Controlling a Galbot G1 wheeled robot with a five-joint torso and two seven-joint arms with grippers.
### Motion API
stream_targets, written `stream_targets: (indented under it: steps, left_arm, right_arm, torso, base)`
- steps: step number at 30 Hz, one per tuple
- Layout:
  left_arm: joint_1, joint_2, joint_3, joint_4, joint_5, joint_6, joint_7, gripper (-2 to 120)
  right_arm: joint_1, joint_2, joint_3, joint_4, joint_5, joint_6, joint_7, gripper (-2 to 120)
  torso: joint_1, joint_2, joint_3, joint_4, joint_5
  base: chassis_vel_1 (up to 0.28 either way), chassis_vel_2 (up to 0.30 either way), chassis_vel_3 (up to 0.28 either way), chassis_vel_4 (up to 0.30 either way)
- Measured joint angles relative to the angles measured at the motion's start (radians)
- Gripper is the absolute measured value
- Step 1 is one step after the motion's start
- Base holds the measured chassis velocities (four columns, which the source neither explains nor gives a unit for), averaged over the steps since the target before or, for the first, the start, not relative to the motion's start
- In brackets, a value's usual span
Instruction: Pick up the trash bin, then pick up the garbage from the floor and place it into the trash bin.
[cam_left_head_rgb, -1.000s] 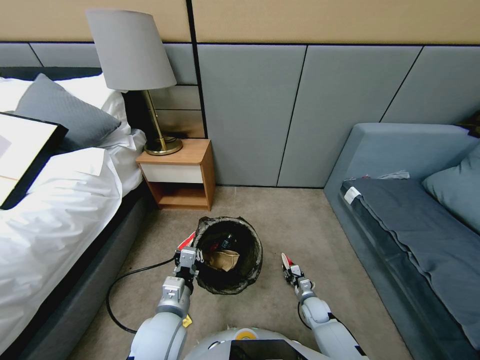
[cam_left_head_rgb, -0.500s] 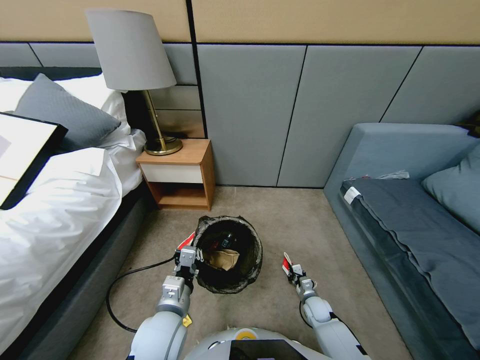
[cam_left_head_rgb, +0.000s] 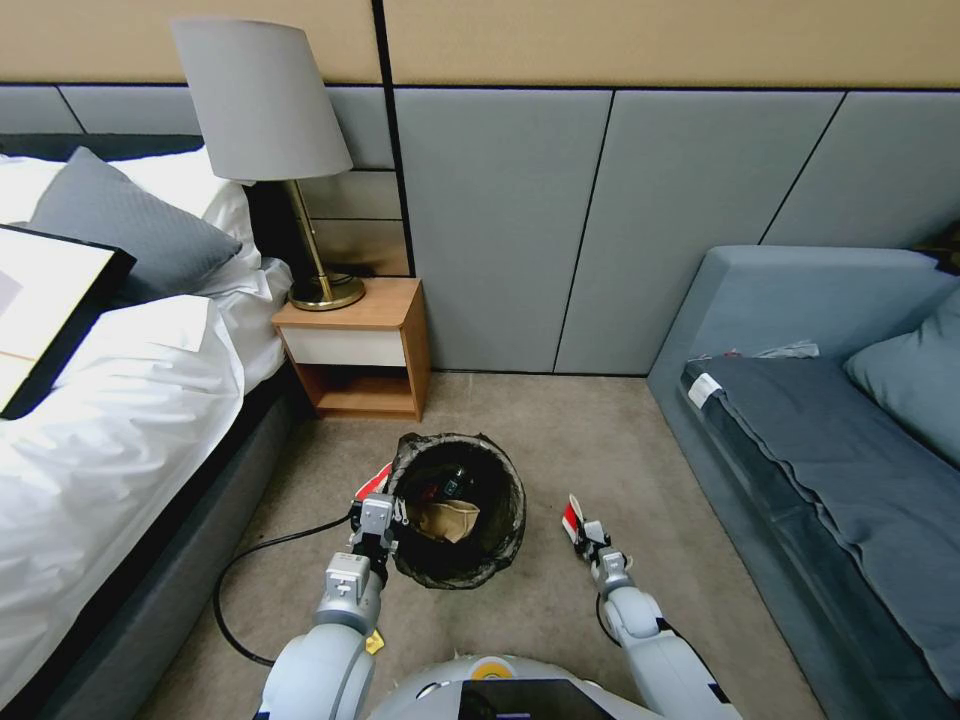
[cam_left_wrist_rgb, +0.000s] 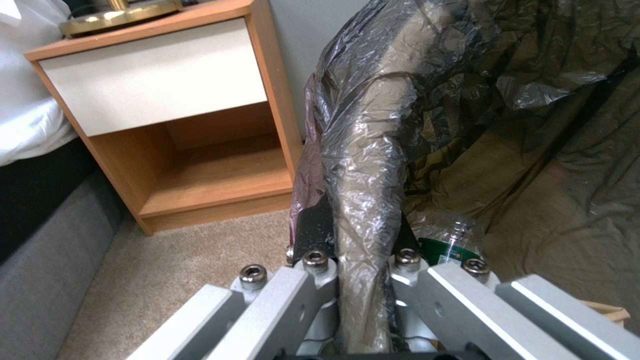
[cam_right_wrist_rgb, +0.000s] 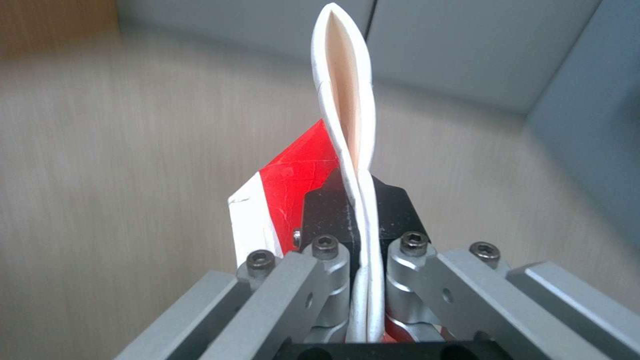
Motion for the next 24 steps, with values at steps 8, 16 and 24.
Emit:
stream_targets:
  steps: [8, 16, 24]
  left_arm:
    - [-0.003, -0.004, 0.010, 0.010, 0.005, 0.000, 0.001, 1]
    - [-0.002, -0.006, 0.021, 0.014, 0.013, -0.001, 0.003, 1]
    - [-0.003, -0.017, 0.032, 0.015, 0.024, -0.001, 0.005, 1]
  right_arm:
    - [-0.040, 0.005, -0.037, 0.422, 0.063, 0.073, -0.057, 0]
    - [-0.111, 0.008, -0.121, 0.669, 0.062, 0.132, -0.218, 0]
    - [-0.162, 0.011, -0.234, 0.622, -0.042, 0.199, -0.307, 0]
  torso:
    - [0.000, 0.000, 0.000, 0.0000, 0.0001]
    - [0.000, 0.000, 0.000, 0.0001, -0.0001]
    - [0.000, 0.000, 0.000, 0.0002, 0.0000]
  base:
    - [0.000, 0.000, 0.000, 0.000]
    - [0.000, 0.000, 0.000, 0.000]
    - [0.000, 0.000, 0.000, 0.000]
